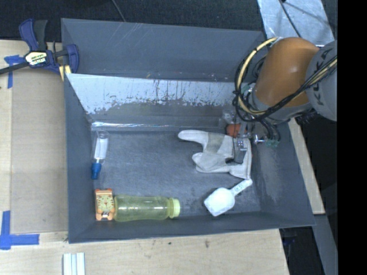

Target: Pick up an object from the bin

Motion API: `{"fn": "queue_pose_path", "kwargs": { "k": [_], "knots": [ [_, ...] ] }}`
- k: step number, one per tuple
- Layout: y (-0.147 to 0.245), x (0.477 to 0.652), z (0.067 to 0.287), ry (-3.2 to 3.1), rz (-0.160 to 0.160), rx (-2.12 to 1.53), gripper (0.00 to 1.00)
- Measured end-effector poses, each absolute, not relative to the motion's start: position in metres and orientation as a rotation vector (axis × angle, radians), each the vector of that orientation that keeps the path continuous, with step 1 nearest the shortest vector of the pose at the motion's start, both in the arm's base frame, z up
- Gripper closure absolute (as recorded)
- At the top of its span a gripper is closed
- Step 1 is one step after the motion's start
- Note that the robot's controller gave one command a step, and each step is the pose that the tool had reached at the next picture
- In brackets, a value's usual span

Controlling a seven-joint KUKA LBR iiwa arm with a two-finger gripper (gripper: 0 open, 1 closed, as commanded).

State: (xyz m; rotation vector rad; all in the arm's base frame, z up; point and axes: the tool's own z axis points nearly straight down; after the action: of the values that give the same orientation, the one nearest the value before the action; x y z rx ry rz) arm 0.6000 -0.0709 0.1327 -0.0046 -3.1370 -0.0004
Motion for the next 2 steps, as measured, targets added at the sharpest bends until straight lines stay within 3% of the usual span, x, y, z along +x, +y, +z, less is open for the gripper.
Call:
{"fn": "queue_pose_path", "kwargs": {
  "k": [1,2],
  "knots": [
    [-0.071,0.602,0.138,-3.145,0.001,-0.003,0.0],
    [-0.057,0.594,0.117,-3.147,0.002,0.062,0.0]
  ]
}}
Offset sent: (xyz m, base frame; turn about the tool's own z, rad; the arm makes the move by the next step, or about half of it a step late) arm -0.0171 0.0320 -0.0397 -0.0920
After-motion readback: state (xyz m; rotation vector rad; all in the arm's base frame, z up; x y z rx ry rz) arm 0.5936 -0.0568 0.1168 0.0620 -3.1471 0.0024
